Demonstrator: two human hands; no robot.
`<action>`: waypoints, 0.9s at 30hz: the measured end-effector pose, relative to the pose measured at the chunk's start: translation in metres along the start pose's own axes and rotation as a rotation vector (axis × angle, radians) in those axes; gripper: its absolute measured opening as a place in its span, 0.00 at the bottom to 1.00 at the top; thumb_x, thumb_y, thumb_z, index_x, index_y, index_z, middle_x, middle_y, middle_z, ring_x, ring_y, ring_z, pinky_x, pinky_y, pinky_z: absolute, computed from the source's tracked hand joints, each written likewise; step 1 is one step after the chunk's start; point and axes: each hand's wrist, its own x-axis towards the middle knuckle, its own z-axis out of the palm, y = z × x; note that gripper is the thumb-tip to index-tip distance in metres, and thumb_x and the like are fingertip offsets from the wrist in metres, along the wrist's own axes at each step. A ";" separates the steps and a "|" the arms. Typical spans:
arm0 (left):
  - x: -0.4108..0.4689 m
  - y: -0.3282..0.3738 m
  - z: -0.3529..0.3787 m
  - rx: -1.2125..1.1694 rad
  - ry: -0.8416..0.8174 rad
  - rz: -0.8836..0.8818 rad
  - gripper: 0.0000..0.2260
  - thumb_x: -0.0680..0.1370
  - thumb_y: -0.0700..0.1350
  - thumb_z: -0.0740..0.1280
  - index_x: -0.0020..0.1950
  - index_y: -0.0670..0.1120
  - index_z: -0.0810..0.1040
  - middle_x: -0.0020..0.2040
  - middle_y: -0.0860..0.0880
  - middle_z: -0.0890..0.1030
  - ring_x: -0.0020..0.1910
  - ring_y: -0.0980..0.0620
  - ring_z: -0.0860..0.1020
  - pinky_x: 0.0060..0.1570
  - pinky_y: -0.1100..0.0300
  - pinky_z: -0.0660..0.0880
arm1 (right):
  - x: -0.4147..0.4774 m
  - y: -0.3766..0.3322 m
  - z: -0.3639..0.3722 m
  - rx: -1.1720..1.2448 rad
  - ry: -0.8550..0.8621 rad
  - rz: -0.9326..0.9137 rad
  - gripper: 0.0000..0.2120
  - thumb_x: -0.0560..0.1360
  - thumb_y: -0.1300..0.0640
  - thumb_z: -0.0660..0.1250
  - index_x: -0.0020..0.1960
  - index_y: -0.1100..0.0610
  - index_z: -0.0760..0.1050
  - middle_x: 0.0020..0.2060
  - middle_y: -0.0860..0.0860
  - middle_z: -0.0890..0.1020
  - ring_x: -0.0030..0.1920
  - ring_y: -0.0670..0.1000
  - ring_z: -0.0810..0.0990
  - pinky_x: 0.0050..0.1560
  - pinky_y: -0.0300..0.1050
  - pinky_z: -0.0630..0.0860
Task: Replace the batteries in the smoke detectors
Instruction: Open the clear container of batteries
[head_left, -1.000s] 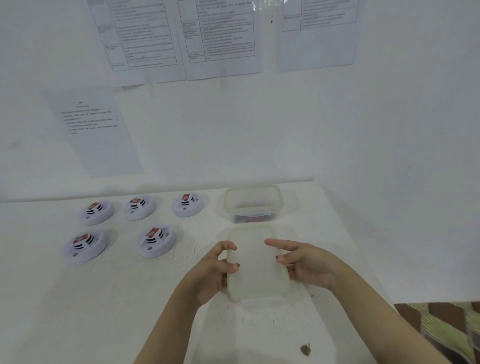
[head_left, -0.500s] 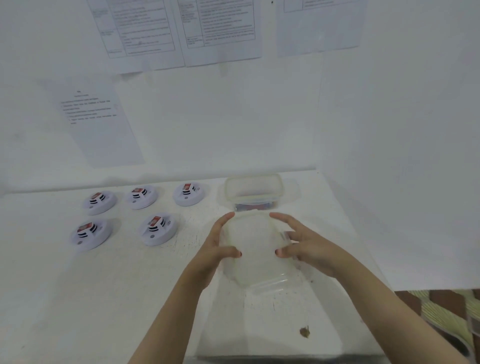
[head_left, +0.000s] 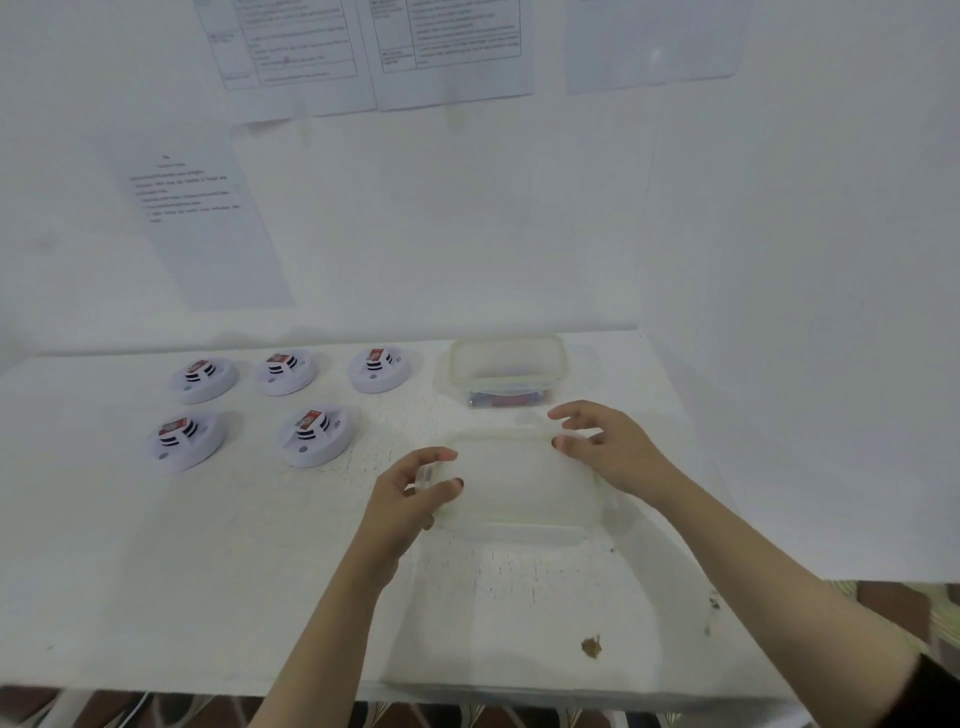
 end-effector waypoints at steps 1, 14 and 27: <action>-0.001 0.002 0.001 -0.006 -0.001 -0.003 0.13 0.69 0.41 0.74 0.53 0.49 0.81 0.46 0.54 0.76 0.31 0.57 0.72 0.32 0.64 0.70 | -0.003 0.001 0.000 -0.021 0.010 -0.003 0.11 0.75 0.53 0.67 0.56 0.43 0.74 0.57 0.48 0.75 0.49 0.46 0.76 0.46 0.37 0.70; -0.012 -0.012 -0.032 -0.230 -0.021 0.169 0.15 0.60 0.34 0.74 0.43 0.47 0.86 0.58 0.52 0.83 0.57 0.56 0.80 0.46 0.66 0.78 | -0.069 0.012 -0.032 0.054 -0.063 -0.157 0.23 0.69 0.68 0.72 0.51 0.40 0.79 0.59 0.43 0.74 0.40 0.43 0.79 0.48 0.36 0.76; 0.034 0.048 -0.023 -0.004 0.170 0.356 0.11 0.71 0.30 0.72 0.40 0.46 0.84 0.39 0.57 0.86 0.40 0.62 0.83 0.41 0.72 0.76 | -0.043 -0.011 -0.038 -0.107 -0.017 -0.204 0.14 0.70 0.52 0.72 0.53 0.36 0.79 0.52 0.33 0.80 0.52 0.39 0.78 0.51 0.32 0.71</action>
